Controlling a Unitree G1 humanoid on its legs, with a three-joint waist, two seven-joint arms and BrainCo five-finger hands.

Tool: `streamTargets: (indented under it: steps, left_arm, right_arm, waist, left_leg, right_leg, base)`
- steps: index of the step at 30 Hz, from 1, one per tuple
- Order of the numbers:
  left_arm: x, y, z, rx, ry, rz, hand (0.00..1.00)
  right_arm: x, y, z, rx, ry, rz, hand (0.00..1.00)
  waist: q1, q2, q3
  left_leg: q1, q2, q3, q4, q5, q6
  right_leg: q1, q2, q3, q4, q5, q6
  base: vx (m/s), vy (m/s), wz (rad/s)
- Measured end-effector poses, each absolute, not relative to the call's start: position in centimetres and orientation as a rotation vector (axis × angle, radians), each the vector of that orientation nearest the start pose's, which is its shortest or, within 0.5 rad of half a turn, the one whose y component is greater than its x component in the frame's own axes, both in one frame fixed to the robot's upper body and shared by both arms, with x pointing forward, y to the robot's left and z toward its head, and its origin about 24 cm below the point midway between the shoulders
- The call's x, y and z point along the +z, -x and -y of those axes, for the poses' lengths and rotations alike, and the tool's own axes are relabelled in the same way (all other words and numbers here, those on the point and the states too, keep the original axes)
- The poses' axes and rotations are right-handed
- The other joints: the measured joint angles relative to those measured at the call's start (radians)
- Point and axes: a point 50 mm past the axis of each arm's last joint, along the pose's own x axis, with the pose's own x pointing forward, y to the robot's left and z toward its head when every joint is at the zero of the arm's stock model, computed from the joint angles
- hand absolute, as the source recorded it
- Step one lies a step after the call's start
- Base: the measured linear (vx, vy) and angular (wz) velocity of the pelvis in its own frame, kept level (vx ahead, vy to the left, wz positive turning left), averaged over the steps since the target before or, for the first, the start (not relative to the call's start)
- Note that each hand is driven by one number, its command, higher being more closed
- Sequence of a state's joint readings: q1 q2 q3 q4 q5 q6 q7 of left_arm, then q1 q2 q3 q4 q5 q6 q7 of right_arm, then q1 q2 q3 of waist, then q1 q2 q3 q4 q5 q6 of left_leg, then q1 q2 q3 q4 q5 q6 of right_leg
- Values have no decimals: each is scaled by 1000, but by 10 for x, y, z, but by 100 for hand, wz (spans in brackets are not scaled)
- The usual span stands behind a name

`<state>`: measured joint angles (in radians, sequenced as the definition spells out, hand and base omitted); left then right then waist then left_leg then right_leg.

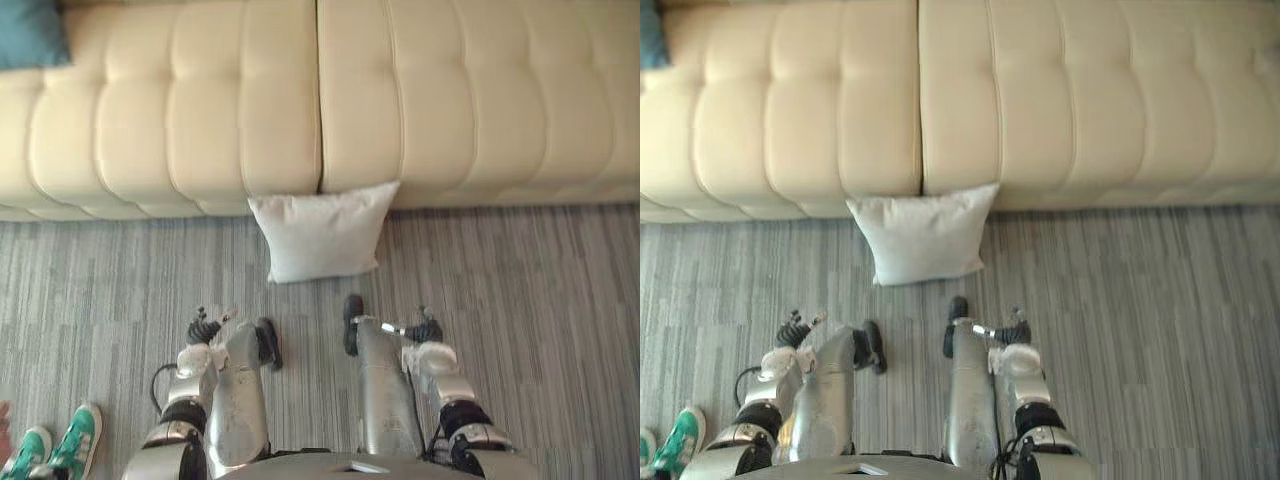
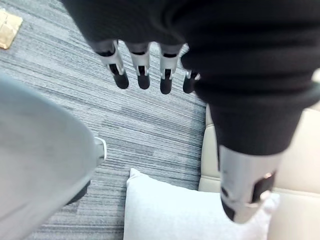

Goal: Pick up cushions and gather them together orderly.

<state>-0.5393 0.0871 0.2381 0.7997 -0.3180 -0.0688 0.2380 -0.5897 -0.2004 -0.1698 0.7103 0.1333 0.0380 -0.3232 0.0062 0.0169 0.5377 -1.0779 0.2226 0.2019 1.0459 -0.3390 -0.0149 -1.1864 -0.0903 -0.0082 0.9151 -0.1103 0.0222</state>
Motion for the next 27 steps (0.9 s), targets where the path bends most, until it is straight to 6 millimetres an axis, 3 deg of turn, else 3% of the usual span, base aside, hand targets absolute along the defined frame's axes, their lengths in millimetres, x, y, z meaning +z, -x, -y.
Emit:
streamTargets:
  steps: [3, 7, 14, 16, 17, 19, 20, 21, 22, 27]
  left_arm:
    - [62, -360, -201, 388, 309, -86, 0]
    - [103, -376, -208, 379, 288, 29, 0]
    - [165, -391, -199, 352, 265, 206, 0]
    - [190, -395, -189, 337, 255, 272, 0]
    - [193, -396, -187, 334, 254, 280, 0]
    - [218, -398, -176, 309, 244, 347, 0]
    - [232, -397, -169, 294, 236, 392, 0]
    - [237, -396, -166, 285, 233, 411, 0]
    - [253, -393, -157, 256, 237, 468, 100]
    - [266, -391, -143, 255, 254, 507, 100]
  right_arm:
    - [115, -376, 220, -447, 12, 6, 0]
    - [180, -393, 222, -445, 31, 173, 0]
    - [263, -398, 209, -478, 28, 395, 0]
    - [291, -394, 194, -471, 31, 486, 0]
    - [296, -393, 192, -466, 30, 504, 0]
    - [326, -383, 170, -438, 21, 627, 0]
    - [341, -378, 159, -422, 17, 680, 100]
    - [345, -377, 153, -416, 5, 690, 100]
    - [350, -375, 141, -406, -18, 703, 100]
    - [349, -370, 114, -358, -90, 716, 100]
  waist:
    - [-1, 0, 12]
    - [-4, 0, 14]
    - [-6, 0, 14]
    - [-4, 3, 22]
    - [-4, 3, 22]
    - [-5, 3, 22]
    - [-6, 3, 22]
    - [-7, 3, 22]
    - [-8, 3, 22]
    - [-12, 3, 22]
  left_leg:
    - [-149, 16, -24, 110, -19, -5]
    - [-260, 33, -42, 169, -24, -2]
    - [-383, 38, -46, 175, -6, -2]
    - [-409, 38, -56, 181, 4, -8]
    - [-412, 38, -58, 183, 4, -8]
    - [-427, 39, -63, 193, 4, -8]
    - [-431, 39, -64, 191, 4, -9]
    - [-431, 39, -64, 189, 4, -9]
    - [-431, 39, -64, 184, 4, -9]
    - [-431, 41, -61, 158, 11, -17]
  right_leg:
    - [-155, 0, -2, 127, -34, -10]
    - [-261, 9, -5, 178, -41, -5]
    - [-382, 10, -7, 187, -25, 3]
    - [-405, 10, -13, 197, -22, -3]
    - [-407, 9, -14, 201, -21, -3]
    - [-420, 10, -14, 219, -24, -5]
    - [-423, 10, -15, 212, -26, -8]
    - [-423, 10, -16, 210, -26, -8]
    - [-421, 10, -17, 203, -30, -3]
    - [-419, 20, -18, 168, -19, -13]
  base:
    - [-43, -57, 11]
    - [-79, -36, -1]
    - [-64, -17, 4]
    - [-16, -8, 8]
    - [0, -1, 4]
    - [-1, 3, 4]
    - [-16, 9, 4]
    - [-35, 18, 2]
    - [0, 0, 0]
    - [-10, 16, -6]
